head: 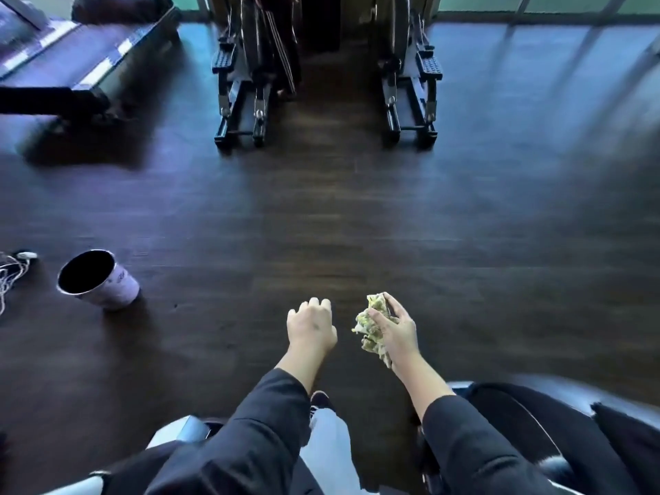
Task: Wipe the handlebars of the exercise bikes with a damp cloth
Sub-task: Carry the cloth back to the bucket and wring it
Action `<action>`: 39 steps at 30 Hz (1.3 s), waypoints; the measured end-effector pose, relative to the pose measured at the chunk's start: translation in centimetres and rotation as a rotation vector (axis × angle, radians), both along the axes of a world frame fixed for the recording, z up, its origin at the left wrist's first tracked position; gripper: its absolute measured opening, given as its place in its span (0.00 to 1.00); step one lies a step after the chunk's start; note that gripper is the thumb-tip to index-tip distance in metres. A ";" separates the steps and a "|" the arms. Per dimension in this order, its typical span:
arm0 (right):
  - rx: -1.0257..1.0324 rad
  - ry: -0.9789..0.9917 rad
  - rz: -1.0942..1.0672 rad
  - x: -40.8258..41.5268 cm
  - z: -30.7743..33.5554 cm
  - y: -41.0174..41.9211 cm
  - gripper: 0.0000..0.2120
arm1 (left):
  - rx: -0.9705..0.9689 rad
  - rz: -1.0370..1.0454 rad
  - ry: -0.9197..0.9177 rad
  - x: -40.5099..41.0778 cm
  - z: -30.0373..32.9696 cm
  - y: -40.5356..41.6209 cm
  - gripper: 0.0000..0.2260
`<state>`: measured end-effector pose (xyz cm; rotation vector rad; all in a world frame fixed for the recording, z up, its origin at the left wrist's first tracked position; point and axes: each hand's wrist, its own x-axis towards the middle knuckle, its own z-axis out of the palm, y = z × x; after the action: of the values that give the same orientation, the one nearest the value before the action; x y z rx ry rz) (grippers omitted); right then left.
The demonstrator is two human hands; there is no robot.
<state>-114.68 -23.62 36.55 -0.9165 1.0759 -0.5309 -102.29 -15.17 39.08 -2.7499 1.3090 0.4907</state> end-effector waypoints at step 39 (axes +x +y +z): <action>0.040 -0.019 0.814 82.4 3.0 -30.2 0.22 | -0.015 0.817 0.034 72.2 2.0 -24.8 0.14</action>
<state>-32.28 -53.79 39.55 -1.2092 0.6090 0.1571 -30.11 -39.99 41.04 -3.1937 0.1192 0.5477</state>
